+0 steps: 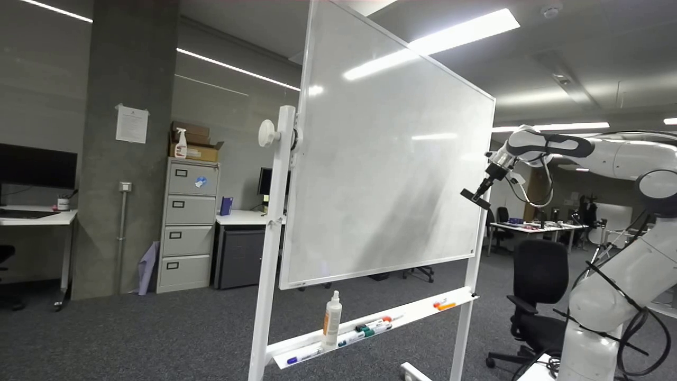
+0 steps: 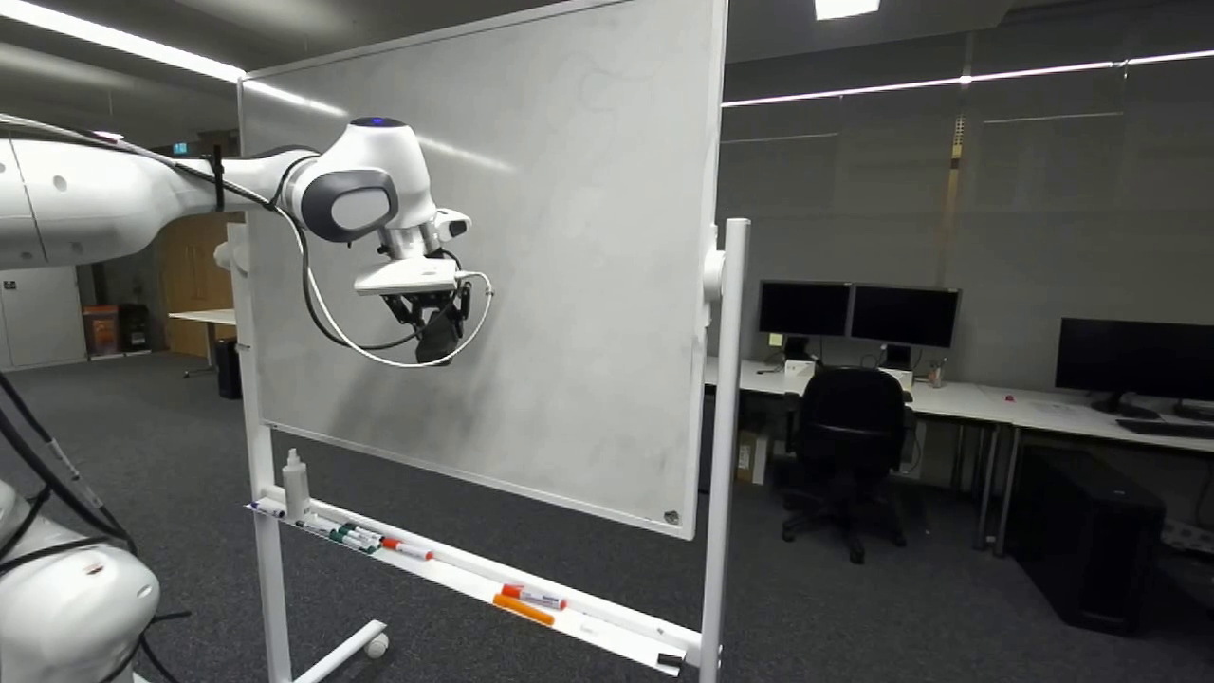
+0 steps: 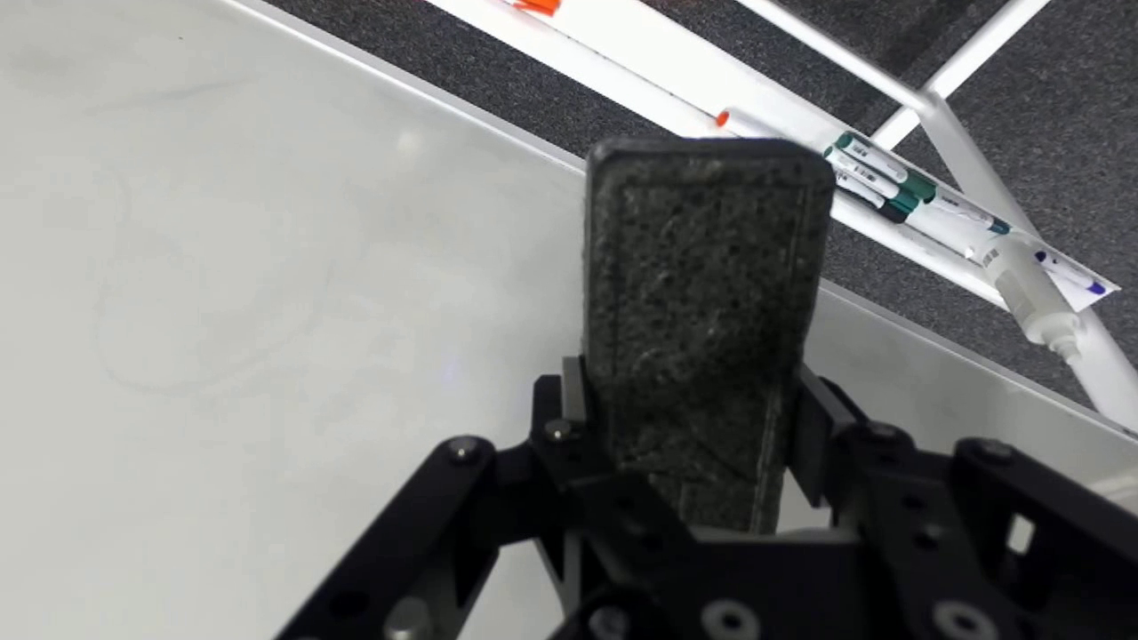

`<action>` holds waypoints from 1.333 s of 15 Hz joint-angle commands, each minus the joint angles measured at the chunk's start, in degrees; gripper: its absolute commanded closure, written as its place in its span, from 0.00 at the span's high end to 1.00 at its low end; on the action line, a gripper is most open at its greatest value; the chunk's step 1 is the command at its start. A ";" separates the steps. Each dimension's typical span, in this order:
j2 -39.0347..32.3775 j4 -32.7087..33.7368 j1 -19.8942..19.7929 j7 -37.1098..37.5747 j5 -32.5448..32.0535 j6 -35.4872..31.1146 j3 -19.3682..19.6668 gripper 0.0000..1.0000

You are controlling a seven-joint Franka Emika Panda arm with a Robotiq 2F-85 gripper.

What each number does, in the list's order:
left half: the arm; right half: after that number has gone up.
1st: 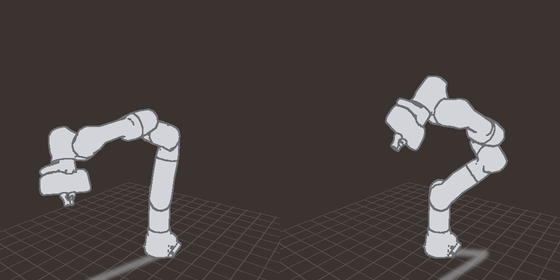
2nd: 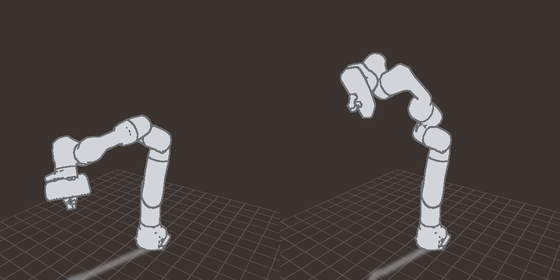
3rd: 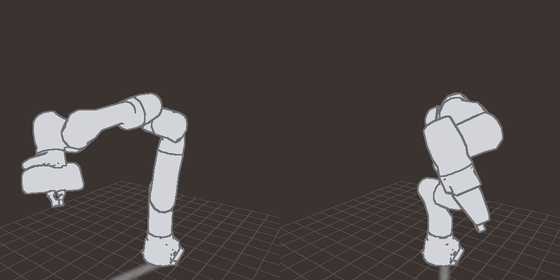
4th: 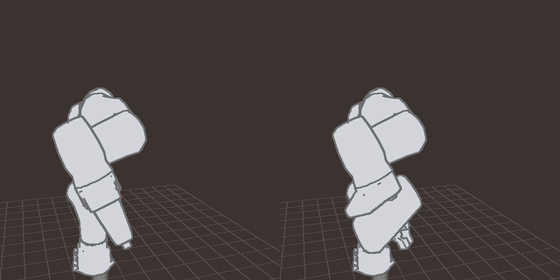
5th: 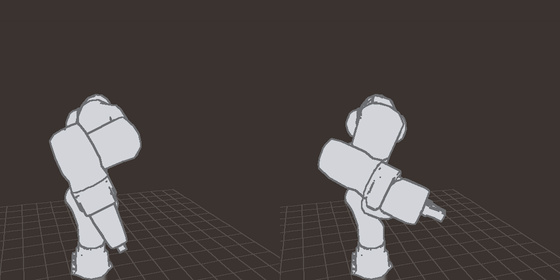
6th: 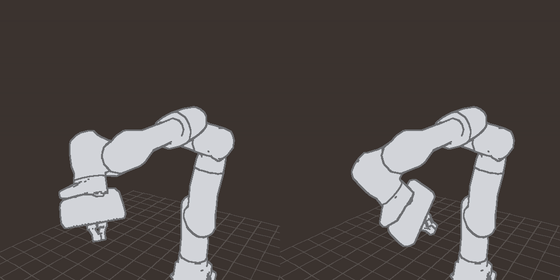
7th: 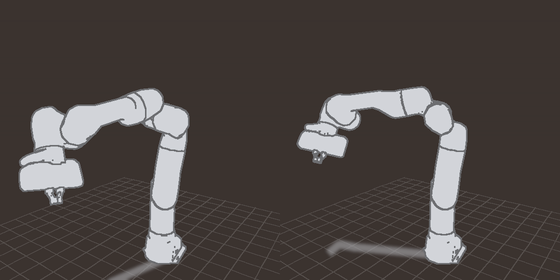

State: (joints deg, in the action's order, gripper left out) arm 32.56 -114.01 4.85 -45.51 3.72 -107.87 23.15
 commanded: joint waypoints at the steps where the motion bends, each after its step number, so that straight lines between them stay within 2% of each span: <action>1: -0.65 0.27 -2.20 -1.03 1.35 0.25 -1.35 0.55; 4: -0.65 0.27 -2.21 -1.03 1.35 0.25 -1.35 0.55; 5: -0.65 0.27 -2.21 -1.03 1.35 0.25 -1.35 0.30; 7: -0.52 -3.73 -3.10 3.66 1.14 -2.49 -4.37 0.30; 9: -0.43 -8.94 -5.35 14.21 -0.82 -4.67 -9.45 0.30; 14: 0.94 -19.40 -6.92 36.62 -3.19 -9.28 -18.87 0.30; 17: 1.09 -22.43 -7.34 46.52 -0.78 -9.31 -20.33 0.30; 20: 0.12 -24.85 -8.84 52.56 0.62 -8.85 -19.32 0.30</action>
State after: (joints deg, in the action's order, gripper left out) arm 31.95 -135.64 -1.55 2.60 2.32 -115.15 3.30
